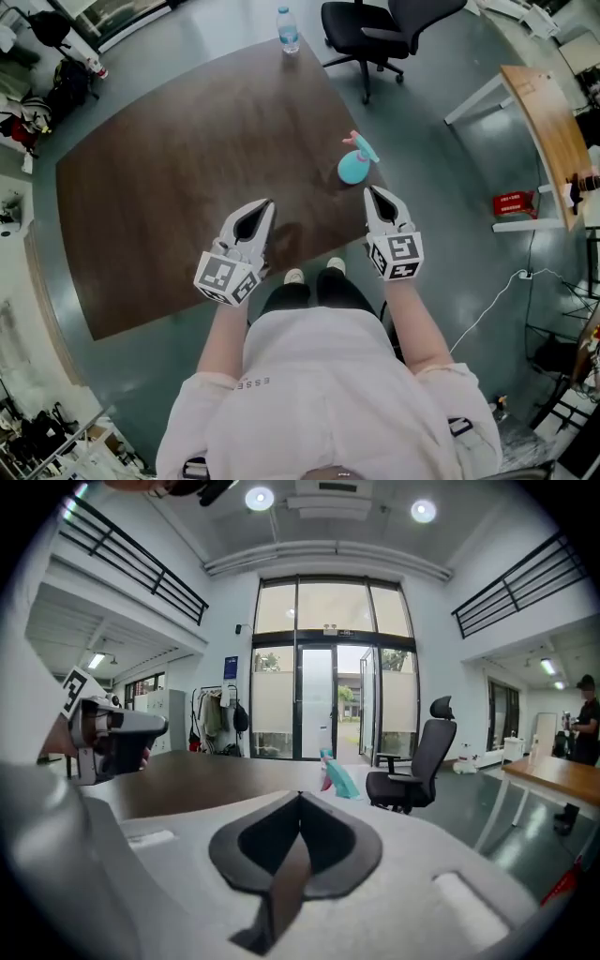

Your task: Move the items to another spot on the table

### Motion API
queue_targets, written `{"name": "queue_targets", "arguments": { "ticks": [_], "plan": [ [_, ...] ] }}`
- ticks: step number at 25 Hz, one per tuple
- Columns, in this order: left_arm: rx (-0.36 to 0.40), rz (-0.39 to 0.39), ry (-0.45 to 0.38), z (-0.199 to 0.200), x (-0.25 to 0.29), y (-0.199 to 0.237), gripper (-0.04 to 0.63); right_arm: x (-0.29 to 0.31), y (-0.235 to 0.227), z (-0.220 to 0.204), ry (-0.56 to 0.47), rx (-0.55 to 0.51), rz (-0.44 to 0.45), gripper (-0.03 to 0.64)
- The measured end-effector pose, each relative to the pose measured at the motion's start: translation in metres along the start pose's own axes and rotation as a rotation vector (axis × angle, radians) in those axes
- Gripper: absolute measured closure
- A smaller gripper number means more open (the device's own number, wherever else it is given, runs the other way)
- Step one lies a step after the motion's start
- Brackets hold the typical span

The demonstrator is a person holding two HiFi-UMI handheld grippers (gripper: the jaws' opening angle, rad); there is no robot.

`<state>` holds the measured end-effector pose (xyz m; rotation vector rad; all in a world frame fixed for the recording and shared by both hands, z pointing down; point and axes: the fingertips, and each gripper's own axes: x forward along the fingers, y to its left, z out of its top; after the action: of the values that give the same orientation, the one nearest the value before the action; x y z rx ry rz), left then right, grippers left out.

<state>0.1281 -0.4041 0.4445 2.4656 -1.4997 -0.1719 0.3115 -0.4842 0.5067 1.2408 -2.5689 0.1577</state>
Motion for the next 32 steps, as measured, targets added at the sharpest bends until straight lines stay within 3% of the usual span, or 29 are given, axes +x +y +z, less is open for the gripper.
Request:
{"name": "queue_targets", "arguments": {
  "ticks": [6,12,17,21,27,32],
  "plan": [
    [0.035,-0.055,0.014,-0.014,-0.015,-0.048,0.58,-0.032,0.038,-0.019,0.002,-0.002,0.097,0.624],
    [0.096,0.01,0.028,-0.022,-0.06,-0.085,0.58,-0.066,0.098,-0.02,-0.007,-0.067,0.225,0.624],
    [0.065,0.127,0.013,-0.037,-0.12,-0.109,0.58,-0.104,0.137,-0.024,-0.026,-0.079,0.323,0.624],
    [0.049,0.216,0.006,-0.044,-0.17,-0.112,0.58,-0.126,0.153,-0.023,-0.036,-0.1,0.35,0.624],
    [0.029,0.362,-0.03,-0.041,-0.244,-0.098,0.58,-0.143,0.195,-0.021,-0.035,-0.116,0.413,0.624],
    [0.014,0.446,-0.054,-0.033,-0.302,-0.071,0.58,-0.146,0.251,-0.002,-0.091,-0.16,0.47,0.624]
  ]
}}
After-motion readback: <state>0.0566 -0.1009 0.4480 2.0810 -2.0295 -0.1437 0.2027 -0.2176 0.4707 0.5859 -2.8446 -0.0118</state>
